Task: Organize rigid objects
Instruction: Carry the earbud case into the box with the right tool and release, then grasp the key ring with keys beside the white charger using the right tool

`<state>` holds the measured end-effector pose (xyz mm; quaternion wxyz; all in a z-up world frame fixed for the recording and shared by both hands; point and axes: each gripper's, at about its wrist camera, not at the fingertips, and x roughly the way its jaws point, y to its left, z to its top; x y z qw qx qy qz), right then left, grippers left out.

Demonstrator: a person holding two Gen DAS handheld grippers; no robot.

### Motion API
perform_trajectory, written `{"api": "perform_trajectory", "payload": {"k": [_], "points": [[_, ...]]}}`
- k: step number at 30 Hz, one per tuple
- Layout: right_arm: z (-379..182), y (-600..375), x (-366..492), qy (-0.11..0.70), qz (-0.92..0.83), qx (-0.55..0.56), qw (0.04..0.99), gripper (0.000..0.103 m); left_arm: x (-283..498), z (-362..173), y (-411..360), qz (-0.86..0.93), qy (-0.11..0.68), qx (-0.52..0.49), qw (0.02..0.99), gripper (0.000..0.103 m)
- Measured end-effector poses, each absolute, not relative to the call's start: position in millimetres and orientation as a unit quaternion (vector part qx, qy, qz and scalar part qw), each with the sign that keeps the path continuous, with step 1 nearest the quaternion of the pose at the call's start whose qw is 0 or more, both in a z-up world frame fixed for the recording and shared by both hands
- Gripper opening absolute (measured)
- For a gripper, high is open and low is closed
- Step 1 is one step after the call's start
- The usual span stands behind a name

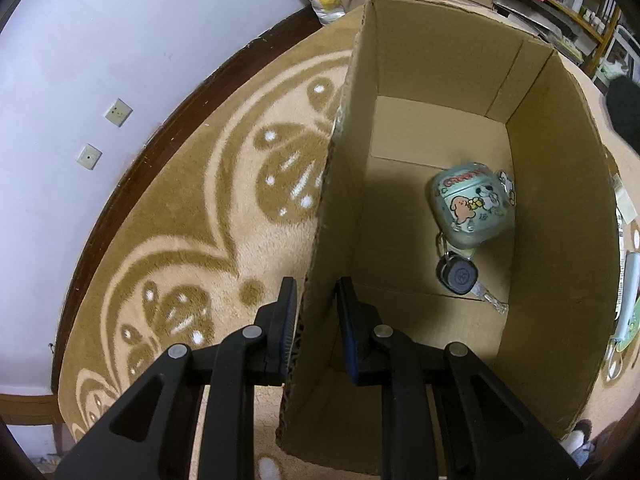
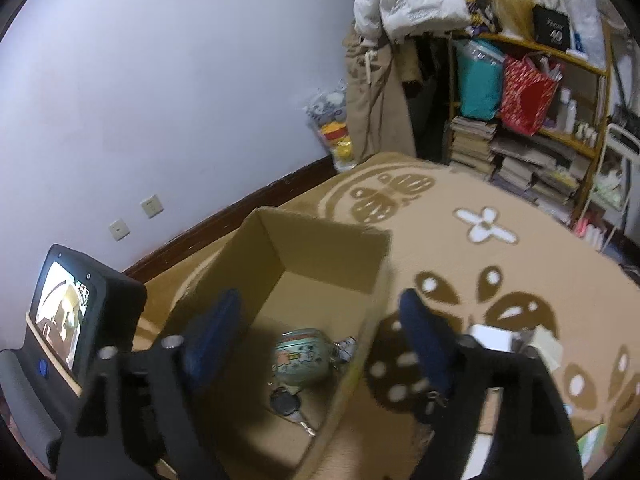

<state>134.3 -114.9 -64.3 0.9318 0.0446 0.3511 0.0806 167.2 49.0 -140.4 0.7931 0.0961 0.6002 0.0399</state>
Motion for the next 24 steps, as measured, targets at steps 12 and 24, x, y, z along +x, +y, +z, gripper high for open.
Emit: {"api": "perform_trajectory", "payload": {"k": [12,24], "points": [[-70.1,-180.0,112.5,0.369,-0.005,0.082,0.926,0.098,166.0,-140.8,49.3,0.04,0.599,0.097,0.793,0.019],[-109.4,-227.3,92.5,0.392,-0.047,0.15,0.907,0.098,165.6,-138.9,50.4,0.039,0.6,0.094,0.793,0.019]]}}
